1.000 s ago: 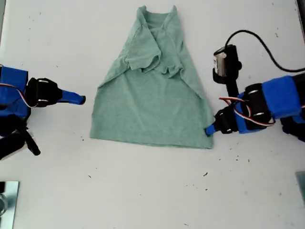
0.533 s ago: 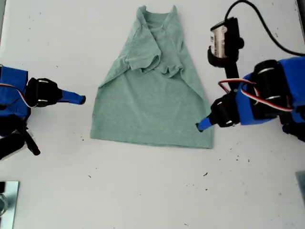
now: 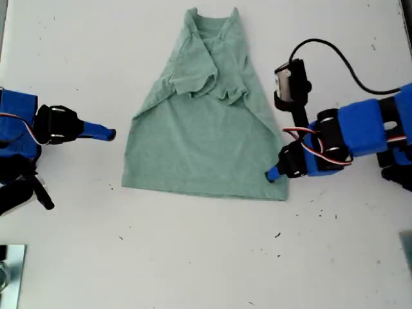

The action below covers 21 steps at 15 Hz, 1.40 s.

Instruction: Fold t shirt

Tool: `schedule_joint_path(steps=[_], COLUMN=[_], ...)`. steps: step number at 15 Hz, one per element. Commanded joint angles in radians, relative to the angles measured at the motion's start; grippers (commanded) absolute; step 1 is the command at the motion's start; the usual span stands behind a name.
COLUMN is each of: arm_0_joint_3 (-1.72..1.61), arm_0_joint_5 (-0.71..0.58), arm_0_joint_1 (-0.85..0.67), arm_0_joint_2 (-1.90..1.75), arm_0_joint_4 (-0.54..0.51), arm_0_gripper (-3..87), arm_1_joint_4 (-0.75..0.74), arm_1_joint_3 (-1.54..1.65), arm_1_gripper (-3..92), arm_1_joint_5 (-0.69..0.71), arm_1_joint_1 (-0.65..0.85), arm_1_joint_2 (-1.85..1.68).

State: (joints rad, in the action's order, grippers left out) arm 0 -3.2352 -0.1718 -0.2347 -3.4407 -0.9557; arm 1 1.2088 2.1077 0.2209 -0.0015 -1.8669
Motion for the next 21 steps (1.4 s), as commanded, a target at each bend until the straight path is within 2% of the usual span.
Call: schedule_joint_path(steps=[1,4,7,9,12,14,15,18,21], arm_0_joint_3=[-0.012,-0.012,-0.012,-0.012,-0.012,-0.012,-0.012,-0.012,-0.012], arm_0_joint_5=[-0.005,-0.005,-0.006,-0.006,-0.008,-0.009,-0.009,-0.009,-0.009], arm_0_joint_1=[0.003,0.003,0.003,0.005,0.002,0.000,0.000,-0.003,-0.003], arm_0_joint_2=[-0.006,-0.006,-0.011,-0.012,-0.014,-0.015,-0.017,-0.018,-0.018], arm_0_joint_4=[0.000,0.000,-0.003,-0.005,-0.005,-0.005,-0.006,-0.006,-0.008], arm_0_gripper=[-0.2,-0.2,-0.2,-0.2,-0.2,-0.2,-0.2,-0.2,-0.2], arm_1_joint_4=[-0.072,-0.138,-0.109,0.043,0.416,0.511,0.494,0.318,0.071], arm_1_joint_3=[0.023,0.037,0.014,-0.061,-0.348,-0.517,-0.569,-0.669,-0.808], arm_1_gripper=[21.5,0.0,-1.2,-1.9,-2.0,-2.0,-2.0,-2.0,-2.0], arm_1_joint_5=[-0.009,-0.025,-0.006,0.014,0.072,0.104,0.107,0.089,0.078], arm_1_joint_1=[0.000,-0.020,-0.028,-0.025,-0.014,-0.009,-0.008,-0.008,-0.012], arm_1_joint_2=[0.048,0.149,0.138,0.084,0.006,0.012,0.017,0.170,0.365])
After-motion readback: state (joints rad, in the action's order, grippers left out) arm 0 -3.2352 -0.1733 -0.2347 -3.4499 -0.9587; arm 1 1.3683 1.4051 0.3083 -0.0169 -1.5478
